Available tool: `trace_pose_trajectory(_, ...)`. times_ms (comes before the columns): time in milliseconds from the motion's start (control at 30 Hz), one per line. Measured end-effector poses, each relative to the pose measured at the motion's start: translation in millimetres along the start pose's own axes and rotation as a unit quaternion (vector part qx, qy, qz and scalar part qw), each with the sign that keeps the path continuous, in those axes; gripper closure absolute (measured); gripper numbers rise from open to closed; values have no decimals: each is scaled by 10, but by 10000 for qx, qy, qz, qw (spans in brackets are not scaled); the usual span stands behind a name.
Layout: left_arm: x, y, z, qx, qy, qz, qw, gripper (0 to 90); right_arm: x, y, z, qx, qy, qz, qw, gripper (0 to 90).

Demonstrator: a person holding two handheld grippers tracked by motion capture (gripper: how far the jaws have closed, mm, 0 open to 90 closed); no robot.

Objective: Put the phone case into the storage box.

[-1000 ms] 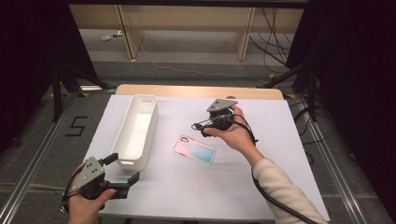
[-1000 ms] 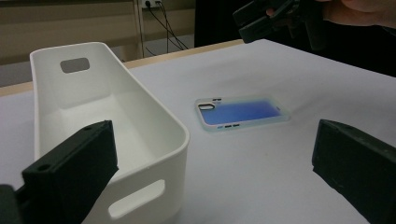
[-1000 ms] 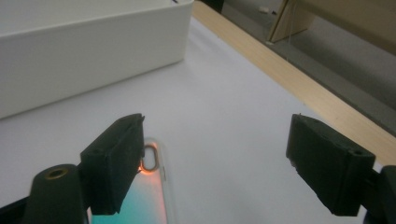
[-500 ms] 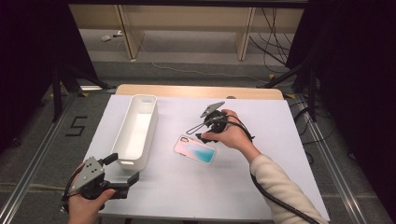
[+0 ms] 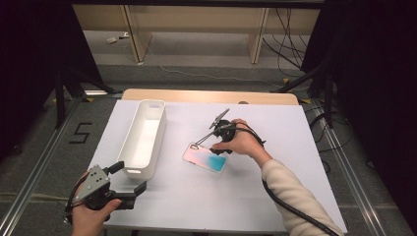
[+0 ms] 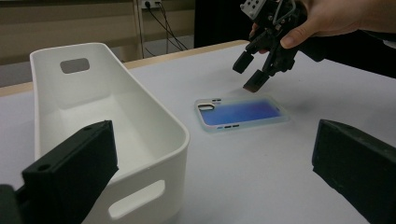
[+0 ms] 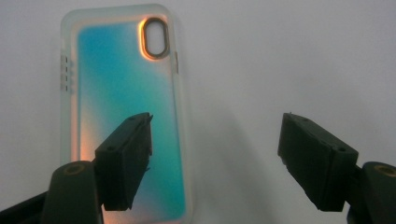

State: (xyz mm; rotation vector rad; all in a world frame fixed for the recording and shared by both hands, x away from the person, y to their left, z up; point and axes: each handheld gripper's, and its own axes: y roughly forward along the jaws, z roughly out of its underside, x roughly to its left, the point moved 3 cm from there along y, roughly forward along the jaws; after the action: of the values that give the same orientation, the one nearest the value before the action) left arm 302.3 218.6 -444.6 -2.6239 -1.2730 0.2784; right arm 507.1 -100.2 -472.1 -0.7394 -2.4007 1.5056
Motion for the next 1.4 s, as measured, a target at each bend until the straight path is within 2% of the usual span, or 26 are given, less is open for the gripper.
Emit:
trace_pose_trajectory(267,3,-1,0,-3,3,9,10000,0,-30,50,-5,199,54,-27,9998,266)
trace_pose_trajectory(333,3,-2,-1,-3,3,6,10000,0,-39,71,-3,295,112,-100,9995,242)
trace_pose_trajectory(667,5,-1,1,1,-17,5,10000,0,-96,132,16,518,281,-171,9981,198)
trace_pose_trajectory(900,4,1,1,18,-9,14,10000,0,-104,167,40,604,265,-253,9975,196)
trace_pose_trajectory(967,3,1,1,17,-11,13,10000,0,-83,170,36,659,219,-321,9971,205)
trace_pose_trajectory(1033,4,1,2,20,-12,17,10000,0,-58,175,24,717,141,-340,9967,259)
trace_pose_trajectory(1100,4,1,2,18,-15,19,10000,0,-49,175,21,734,119,-388,9965,280)
trace_pose_trajectory(1167,5,0,1,11,-7,24,10000,0,-26,194,15,884,119,-392,9952,354)
trace_pose_trajectory(1367,5,1,1,13,-12,23,10000,0,10,197,-18,921,73,-527,9943,440)
trace_pose_trajectory(1400,5,-1,0,12,-4,27,10000,0,15,194,-30,991,79,-562,9935,460)
